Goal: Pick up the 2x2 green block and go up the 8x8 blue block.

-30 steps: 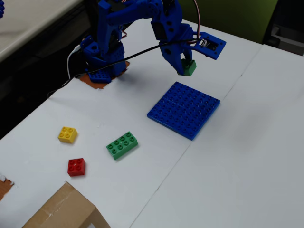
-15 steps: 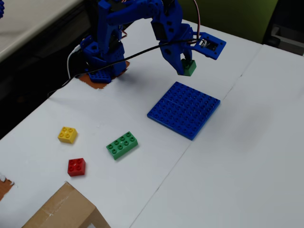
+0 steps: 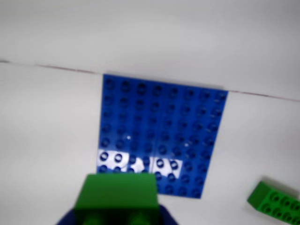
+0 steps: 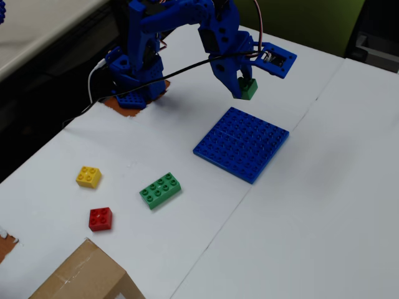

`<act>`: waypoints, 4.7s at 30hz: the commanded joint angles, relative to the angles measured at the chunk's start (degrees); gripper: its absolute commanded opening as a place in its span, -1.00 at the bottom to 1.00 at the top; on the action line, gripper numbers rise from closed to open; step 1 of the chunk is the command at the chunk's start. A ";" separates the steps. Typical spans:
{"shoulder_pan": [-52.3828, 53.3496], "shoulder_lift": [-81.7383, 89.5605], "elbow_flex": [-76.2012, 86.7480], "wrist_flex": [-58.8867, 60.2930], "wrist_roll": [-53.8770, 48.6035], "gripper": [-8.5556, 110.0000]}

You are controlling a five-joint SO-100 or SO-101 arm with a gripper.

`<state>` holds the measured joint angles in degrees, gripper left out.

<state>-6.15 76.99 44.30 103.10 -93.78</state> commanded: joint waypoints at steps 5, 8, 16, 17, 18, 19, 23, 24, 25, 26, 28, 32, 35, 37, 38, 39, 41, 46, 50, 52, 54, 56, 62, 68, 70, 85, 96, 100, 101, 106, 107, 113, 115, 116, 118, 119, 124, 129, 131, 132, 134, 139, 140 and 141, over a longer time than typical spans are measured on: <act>0.53 -1.85 -6.94 2.37 2.99 -0.85; 0.35 -2.64 -7.73 2.37 2.55 -0.85; 0.00 -2.90 -7.65 2.46 4.13 -0.85; 0.00 -2.81 -7.56 2.46 4.57 -0.85; 0.00 -2.72 -7.38 2.46 4.75 -0.85; 0.00 -2.64 -7.29 2.46 5.01 -0.85; -0.35 -2.64 -7.73 2.46 5.71 -0.85; -0.35 -2.46 -7.82 2.46 5.80 -0.85; -0.44 -2.20 -7.82 2.46 5.80 -0.85; -0.44 -1.76 -7.82 2.46 5.80 -0.85; -0.35 -0.62 -7.73 2.46 5.54 -0.85; -0.35 0.70 -6.33 2.46 5.19 -0.85; -0.35 0.53 -6.33 2.46 5.10 -0.85; -0.26 0.35 -6.33 2.46 5.10 -0.84; -0.26 0.26 -6.33 2.46 5.27 -0.84; -0.35 0.18 -6.33 2.46 5.45 -0.84; -0.62 -0.09 -6.33 2.55 5.62 -0.84; -0.88 -0.35 -5.71 2.55 5.45 -0.84; -1.05 -0.35 -5.01 2.55 5.10 -0.84; -1.05 -0.35 -4.66 2.55 4.92 -0.84; -1.05 -0.26 -4.48 2.55 4.75 -0.84; -0.97 -0.26 -4.39 2.55 4.75 -0.84; -0.79 0.26 -3.60 2.55 4.48 -0.84; -0.62 0.53 -3.25 2.55 4.48 -0.84; -0.62 0.62 -3.16 2.55 4.39 -0.84; -0.44 0.62 -3.16 2.55 4.13 -0.84; -0.26 0.70 -2.72 2.46 2.37 -0.85; -0.18 0.70 -2.72 2.46 2.11 -0.85; -0.18 0.70 -2.72 2.46 2.02 -0.85; -0.09 0.70 -2.72 2.46 1.76 -0.85; -0.09 0.70 -2.72 2.46 1.76 -0.85; -0.09 0.70 -2.72 2.46 1.76 -0.85; -0.09 0.70 -2.72 2.46 1.76 -0.85; -0.09 0.70 -2.72 2.46 1.76 -0.85; -0.09 0.70 -2.72 2.46 1.76 -0.85; -0.09 0.70 -2.72 2.46 1.76 -0.85; -0.09 0.70 -2.72 2.46 1.76 -0.85; -0.09 0.70 -2.72 2.46 1.58 -0.85; -0.09 0.70 -2.72 2.46 1.58 -0.85; -0.09 0.70 -2.72 2.46 1.58 -0.85; -0.09 0.70 -2.72 2.46 1.58 -0.85; -0.09 0.70 -2.72 2.46 1.49 -0.85; -0.09 0.70 -2.72 2.46 1.49 -0.85; -0.09 0.70 -2.72 2.46 1.49 -0.85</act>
<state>-6.42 74.53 41.84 103.10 -91.85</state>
